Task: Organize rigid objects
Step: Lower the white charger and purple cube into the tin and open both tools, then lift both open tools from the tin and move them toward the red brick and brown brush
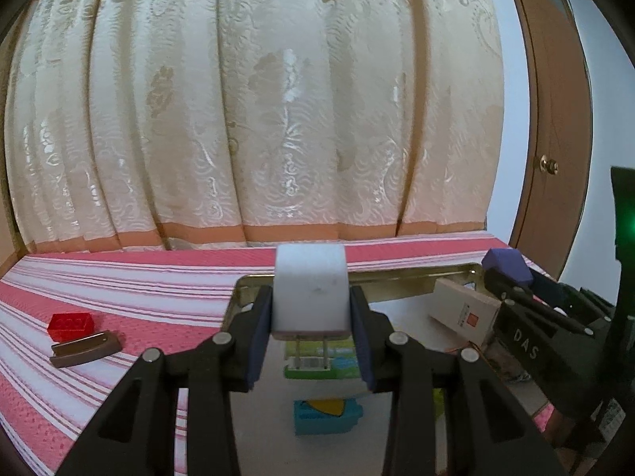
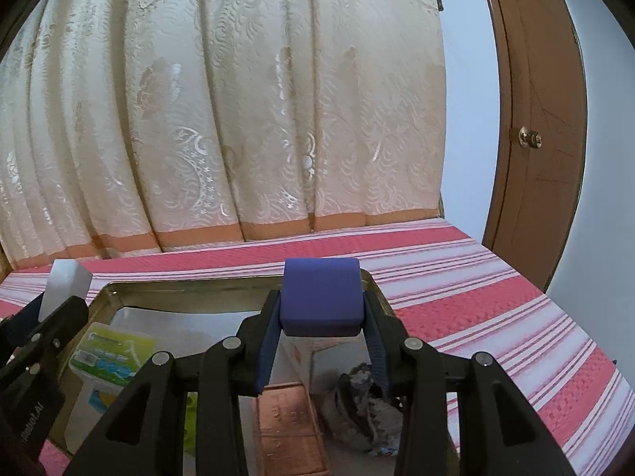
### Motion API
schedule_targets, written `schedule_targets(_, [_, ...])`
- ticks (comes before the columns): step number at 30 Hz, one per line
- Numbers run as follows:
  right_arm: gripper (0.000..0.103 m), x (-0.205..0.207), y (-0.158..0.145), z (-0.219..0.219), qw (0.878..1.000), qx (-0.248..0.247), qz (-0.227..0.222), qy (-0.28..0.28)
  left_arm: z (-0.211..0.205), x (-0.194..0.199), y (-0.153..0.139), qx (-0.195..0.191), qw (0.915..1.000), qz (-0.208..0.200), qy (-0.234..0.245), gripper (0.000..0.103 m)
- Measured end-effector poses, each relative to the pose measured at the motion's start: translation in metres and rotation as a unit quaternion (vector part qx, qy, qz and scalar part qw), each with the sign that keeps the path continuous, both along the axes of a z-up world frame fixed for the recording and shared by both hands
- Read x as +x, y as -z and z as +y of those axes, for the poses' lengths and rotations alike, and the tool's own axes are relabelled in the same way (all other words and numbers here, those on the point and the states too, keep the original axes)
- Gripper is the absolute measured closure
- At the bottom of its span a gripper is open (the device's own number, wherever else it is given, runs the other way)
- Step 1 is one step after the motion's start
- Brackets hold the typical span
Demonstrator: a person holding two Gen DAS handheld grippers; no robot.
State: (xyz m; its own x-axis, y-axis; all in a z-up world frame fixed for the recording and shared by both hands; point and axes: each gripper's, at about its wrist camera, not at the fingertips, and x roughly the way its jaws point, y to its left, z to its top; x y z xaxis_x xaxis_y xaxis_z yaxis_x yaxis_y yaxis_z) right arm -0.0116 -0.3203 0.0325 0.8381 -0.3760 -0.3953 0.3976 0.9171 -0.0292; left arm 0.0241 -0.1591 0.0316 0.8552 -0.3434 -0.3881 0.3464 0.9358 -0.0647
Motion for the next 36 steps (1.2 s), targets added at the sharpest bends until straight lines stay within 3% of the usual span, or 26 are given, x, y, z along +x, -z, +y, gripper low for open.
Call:
schedule_targets(13, [0.060, 0.014, 0.013, 0.003, 0.999, 0.004, 0.045, -0.012, -0.019, 0.009, 0.013, 0.039, 0.9988, 0.029, -0.008, 0.066])
schedule_targets(23, [0.060, 0.016, 0.014, 0.006, 0.998, 0.012, 0.043, -0.033, -0.025, 0.018, 0.016, 0.049, 0.9979, 0.042, -0.011, 0.066])
schedule_targets(26, [0.050, 0.015, 0.014, 0.010, 0.998, 0.019, 0.036, -0.046, -0.023, 0.018, 0.015, 0.047, 0.9979, 0.040, -0.017, 0.056])
schedule_targets(31, [0.041, 0.013, 0.014, 0.004, 0.998, 0.048, 0.026, -0.042, -0.017, 0.021, 0.017, 0.015, 0.9979, 0.050, -0.037, 0.028])
schedule_targets(36, [0.028, 0.007, 0.011, -0.003, 0.996, 0.077, -0.002, -0.040, -0.006, 0.018, 0.009, -0.007, 0.9974, 0.025, -0.068, 0.001])
